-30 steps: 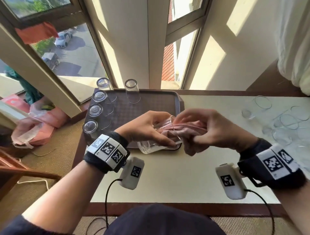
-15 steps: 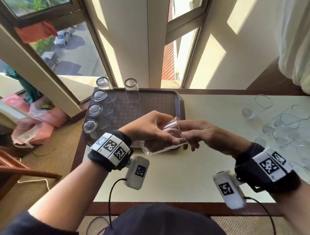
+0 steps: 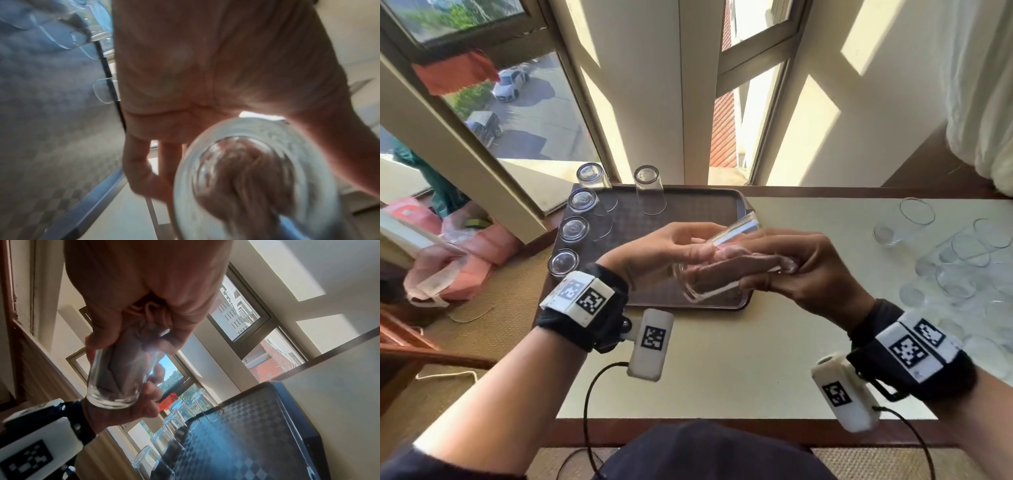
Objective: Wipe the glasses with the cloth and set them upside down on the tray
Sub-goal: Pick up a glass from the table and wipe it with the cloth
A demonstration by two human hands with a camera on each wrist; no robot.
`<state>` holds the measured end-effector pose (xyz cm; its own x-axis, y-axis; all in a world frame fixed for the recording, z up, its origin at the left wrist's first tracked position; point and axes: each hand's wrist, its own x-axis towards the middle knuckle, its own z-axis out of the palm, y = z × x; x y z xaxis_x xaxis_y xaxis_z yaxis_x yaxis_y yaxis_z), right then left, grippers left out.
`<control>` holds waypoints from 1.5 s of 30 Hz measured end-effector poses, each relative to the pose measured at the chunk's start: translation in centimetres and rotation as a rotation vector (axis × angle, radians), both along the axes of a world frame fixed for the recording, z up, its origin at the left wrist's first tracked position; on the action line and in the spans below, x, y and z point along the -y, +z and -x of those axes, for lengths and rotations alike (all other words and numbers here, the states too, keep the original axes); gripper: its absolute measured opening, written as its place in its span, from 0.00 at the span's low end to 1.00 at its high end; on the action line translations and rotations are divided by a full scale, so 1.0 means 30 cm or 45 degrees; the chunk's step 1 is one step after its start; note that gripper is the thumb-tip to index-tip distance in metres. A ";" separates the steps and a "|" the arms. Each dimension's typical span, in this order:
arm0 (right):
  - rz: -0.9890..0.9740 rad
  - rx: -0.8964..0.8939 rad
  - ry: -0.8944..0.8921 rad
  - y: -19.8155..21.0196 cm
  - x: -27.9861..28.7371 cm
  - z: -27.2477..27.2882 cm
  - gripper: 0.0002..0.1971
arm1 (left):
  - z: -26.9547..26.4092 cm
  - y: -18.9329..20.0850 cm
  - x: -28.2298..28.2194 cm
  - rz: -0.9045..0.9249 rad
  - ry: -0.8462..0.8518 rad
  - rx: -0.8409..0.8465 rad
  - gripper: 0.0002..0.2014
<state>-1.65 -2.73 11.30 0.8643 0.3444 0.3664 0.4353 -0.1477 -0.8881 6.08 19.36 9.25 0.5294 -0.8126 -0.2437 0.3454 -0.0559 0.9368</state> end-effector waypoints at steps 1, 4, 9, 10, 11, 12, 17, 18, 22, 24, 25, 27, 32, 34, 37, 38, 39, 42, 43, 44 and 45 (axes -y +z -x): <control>0.019 0.051 -0.005 0.009 0.002 -0.003 0.21 | 0.006 0.000 -0.003 0.060 -0.022 -0.056 0.49; 0.066 0.033 0.028 0.028 0.010 -0.021 0.21 | 0.022 0.026 0.004 0.105 0.025 0.035 0.46; -0.191 -0.553 0.072 0.038 0.017 0.003 0.19 | 0.056 0.095 0.017 -0.095 0.320 0.949 0.39; -0.226 -0.612 0.029 0.027 0.017 0.003 0.18 | 0.069 0.095 0.028 -0.154 0.358 1.255 0.38; -0.266 -0.648 -0.012 0.017 0.016 0.002 0.16 | 0.080 0.090 0.040 -0.218 0.381 1.541 0.38; -0.317 -0.653 -0.045 0.009 0.015 0.001 0.15 | 0.087 0.084 0.048 -0.257 0.389 1.728 0.38; -0.363 -0.387 -0.086 0.060 0.014 0.001 0.21 | 0.042 0.073 0.046 -0.073 0.414 1.396 0.41; -0.304 -0.306 -0.085 0.080 0.018 -0.002 0.23 | 0.042 0.078 0.047 0.012 0.400 1.090 0.41; -0.192 -0.286 -0.057 0.124 0.019 -0.020 0.23 | 0.056 0.094 0.056 0.179 0.494 0.556 0.36; -0.268 -0.433 -0.090 0.118 0.018 -0.015 0.19 | 0.061 0.103 0.064 0.127 0.554 0.882 0.36; -0.308 -0.506 -0.105 0.113 0.022 -0.009 0.17 | 0.062 0.101 0.069 0.053 0.573 1.202 0.35; -0.352 -0.594 -0.130 0.103 0.028 -0.001 0.15 | 0.060 0.091 0.076 -0.058 0.592 1.768 0.31; -0.352 -0.440 -0.195 0.112 0.016 0.005 0.20 | 0.013 0.087 0.051 0.087 0.205 0.721 0.39; -0.280 -0.443 -0.079 0.125 0.019 -0.003 0.19 | 0.017 0.063 0.043 0.105 0.164 0.397 0.37; -0.273 -0.585 -0.102 0.107 0.005 0.000 0.18 | 0.055 0.042 0.057 -0.034 0.395 0.763 0.33; -0.294 -0.635 -0.097 0.092 -0.002 0.009 0.18 | 0.059 0.032 0.059 -0.119 0.459 1.104 0.34; -0.297 -0.667 -0.110 0.074 -0.007 0.018 0.17 | 0.063 0.018 0.061 -0.203 0.511 1.457 0.33; -0.318 -0.651 -0.141 0.074 -0.037 0.018 0.17 | 0.067 0.007 0.065 -0.198 0.608 1.820 0.31; -0.335 -0.608 -0.157 0.076 -0.037 0.015 0.19 | 0.059 0.011 0.067 -0.141 0.622 1.762 0.32; -0.367 -0.559 -0.163 0.084 -0.035 0.013 0.20 | 0.050 0.015 0.065 -0.065 0.610 1.589 0.35; -0.396 -0.504 -0.156 0.095 -0.028 0.010 0.21 | 0.049 0.025 0.061 0.018 0.558 1.315 0.38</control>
<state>-1.96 -1.89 14.15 0.9846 0.1592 0.0719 0.0528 0.1208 -0.9913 4.62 17.51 9.99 0.7131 -0.5060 0.4852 -0.6102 -0.1072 0.7850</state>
